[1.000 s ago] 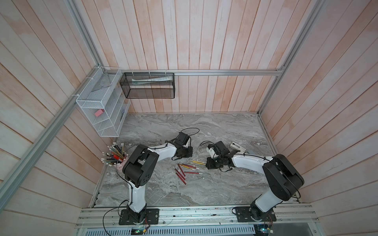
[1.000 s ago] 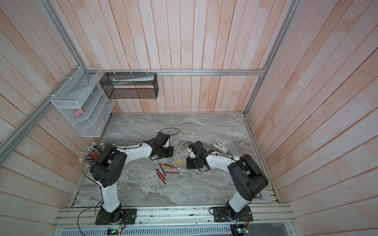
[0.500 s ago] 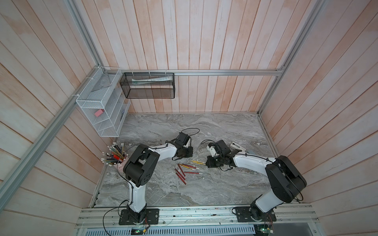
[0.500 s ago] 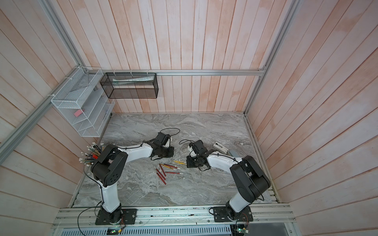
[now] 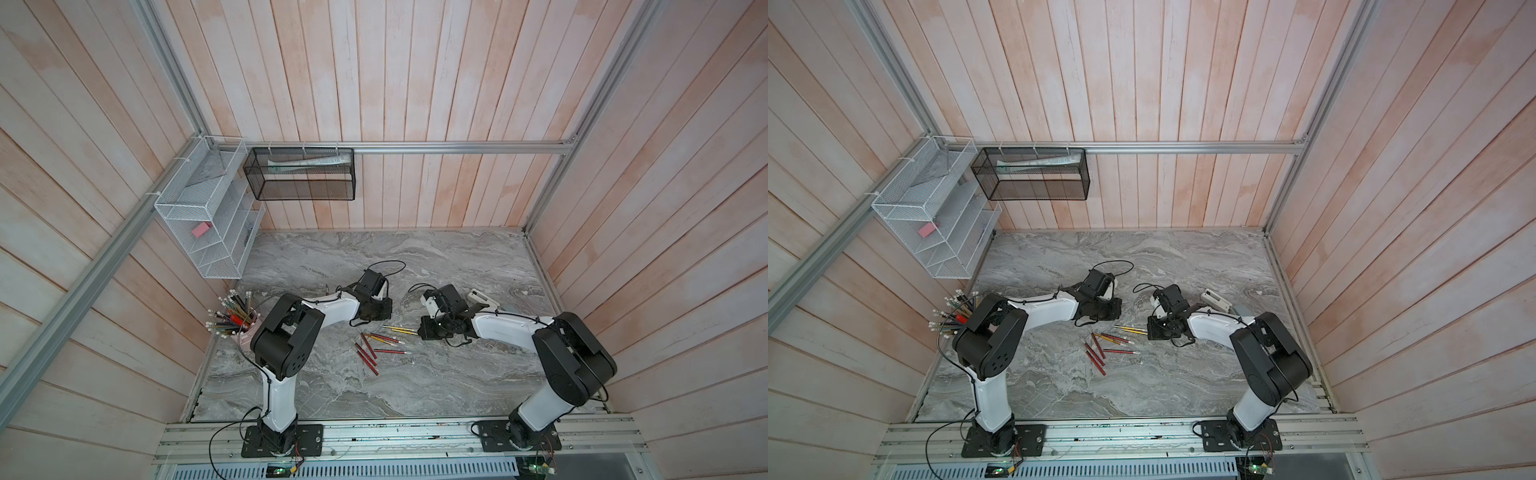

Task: Remove protective caps from carving knives
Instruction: Adjust the carving knife at the center of the board.

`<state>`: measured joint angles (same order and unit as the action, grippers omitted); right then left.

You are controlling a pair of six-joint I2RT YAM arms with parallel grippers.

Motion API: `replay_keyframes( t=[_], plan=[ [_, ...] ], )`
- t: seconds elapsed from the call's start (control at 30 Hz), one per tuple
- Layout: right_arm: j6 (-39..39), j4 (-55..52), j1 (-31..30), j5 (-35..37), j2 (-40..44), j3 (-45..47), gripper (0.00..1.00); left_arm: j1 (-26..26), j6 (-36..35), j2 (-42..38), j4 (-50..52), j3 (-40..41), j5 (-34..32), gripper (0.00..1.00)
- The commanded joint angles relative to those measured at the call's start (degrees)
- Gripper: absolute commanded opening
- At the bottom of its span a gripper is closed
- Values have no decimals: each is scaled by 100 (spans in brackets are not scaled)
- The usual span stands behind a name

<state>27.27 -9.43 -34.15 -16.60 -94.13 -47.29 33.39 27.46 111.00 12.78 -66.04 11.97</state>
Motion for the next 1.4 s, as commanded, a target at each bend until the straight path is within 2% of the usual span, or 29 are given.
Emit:
replay_keyframes(
  t=[0.0,0.47,0.87,1.1,1.37],
  plan=[
    [59,95,35,-35,-171,-70,0,28,8,79,18,131,43,0],
    [-53,103,214,-54,-565,-408,0,58,49,93,-58,245,88,0],
    [-125,248,472,-87,-1249,-1155,0,183,32,35,-204,329,179,1],
    [-135,313,528,-222,-1525,-1427,0,221,-21,38,-166,268,141,16],
    [-11,545,620,-586,-1617,-1412,0,280,-280,-103,53,103,-38,41]
  ],
)
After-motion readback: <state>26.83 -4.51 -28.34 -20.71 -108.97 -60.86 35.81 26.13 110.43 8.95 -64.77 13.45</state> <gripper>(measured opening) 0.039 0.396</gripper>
